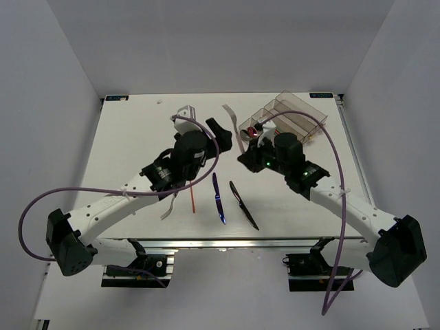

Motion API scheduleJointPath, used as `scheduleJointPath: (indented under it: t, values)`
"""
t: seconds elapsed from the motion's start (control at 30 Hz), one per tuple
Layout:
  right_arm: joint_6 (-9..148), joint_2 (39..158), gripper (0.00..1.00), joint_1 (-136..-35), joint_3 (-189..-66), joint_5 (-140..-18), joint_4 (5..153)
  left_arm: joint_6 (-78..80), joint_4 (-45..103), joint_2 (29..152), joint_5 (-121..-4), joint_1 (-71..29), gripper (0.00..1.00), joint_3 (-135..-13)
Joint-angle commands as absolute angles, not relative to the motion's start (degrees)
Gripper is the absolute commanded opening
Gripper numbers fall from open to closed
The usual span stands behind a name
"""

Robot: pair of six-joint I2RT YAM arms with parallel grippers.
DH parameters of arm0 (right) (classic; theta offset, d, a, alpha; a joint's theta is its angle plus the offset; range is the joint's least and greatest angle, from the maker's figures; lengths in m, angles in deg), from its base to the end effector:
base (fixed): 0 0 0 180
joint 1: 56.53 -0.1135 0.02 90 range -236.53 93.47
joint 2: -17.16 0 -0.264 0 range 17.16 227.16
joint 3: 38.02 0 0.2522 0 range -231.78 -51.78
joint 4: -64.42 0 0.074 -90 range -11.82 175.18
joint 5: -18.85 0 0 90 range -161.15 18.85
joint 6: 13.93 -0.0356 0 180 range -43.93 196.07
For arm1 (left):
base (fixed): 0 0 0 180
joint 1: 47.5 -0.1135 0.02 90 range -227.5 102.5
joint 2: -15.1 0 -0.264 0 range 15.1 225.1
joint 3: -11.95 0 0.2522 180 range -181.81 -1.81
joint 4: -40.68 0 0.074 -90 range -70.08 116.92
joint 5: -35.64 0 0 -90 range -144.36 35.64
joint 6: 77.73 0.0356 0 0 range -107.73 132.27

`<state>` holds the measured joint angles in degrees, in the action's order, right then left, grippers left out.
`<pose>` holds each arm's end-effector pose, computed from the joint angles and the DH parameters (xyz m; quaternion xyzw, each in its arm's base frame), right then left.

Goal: Sort the eating utensils into containers

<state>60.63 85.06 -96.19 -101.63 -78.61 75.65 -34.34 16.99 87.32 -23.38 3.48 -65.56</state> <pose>0.2107 0.1807 0.3100 -0.2052 0.7685 0.3252 0.5114 0.1966 -0.2135 0.3552 -0.1263 0.7870 -0.2814 0.5343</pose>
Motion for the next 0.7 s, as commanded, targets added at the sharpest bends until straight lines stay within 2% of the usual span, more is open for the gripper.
scheduleJointPath:
  t: [0.0, 0.07, 0.2, 0.33, 0.37, 0.43, 0.67]
  values:
    - [80.49, 86.41, 0.00, -87.33, -106.62, -79.15, 82.91, -37.12, -1.52, 86.90, -9.46, -0.11, 0.98, -76.48]
    - [86.77, 89.75, 0.00, -82.58, -109.43, -76.70, 84.76, -38.10, -9.25, 86.29, -6.64, -1.97, 0.98, -79.32]
    - [105.40, 100.87, 0.00, -74.56, -114.69, -73.55, 84.52, -30.02, -8.41, 81.11, -11.28, -3.65, 0.98, -76.97]
    - [115.32, 116.09, 0.00, -65.33, -135.93, -81.25, 98.80, -23.18, -12.88, 76.54, -16.56, -3.56, 0.98, -73.37]
    - [116.67, 119.00, 0.00, -63.58, -144.51, -80.82, 101.88, -22.02, -13.50, 74.70, -17.26, -3.56, 0.98, -72.22]
    - [120.35, 125.69, 0.00, -62.51, -150.37, -80.12, 107.00, -20.52, -14.47, 72.59, -16.22, -3.73, 0.98, -67.93]
    - [121.86, 135.10, 0.00, -60.05, -153.30, -79.85, 103.15, -16.57, -11.23, 68.71, -16.56, -3.73, 0.98, -60.35]
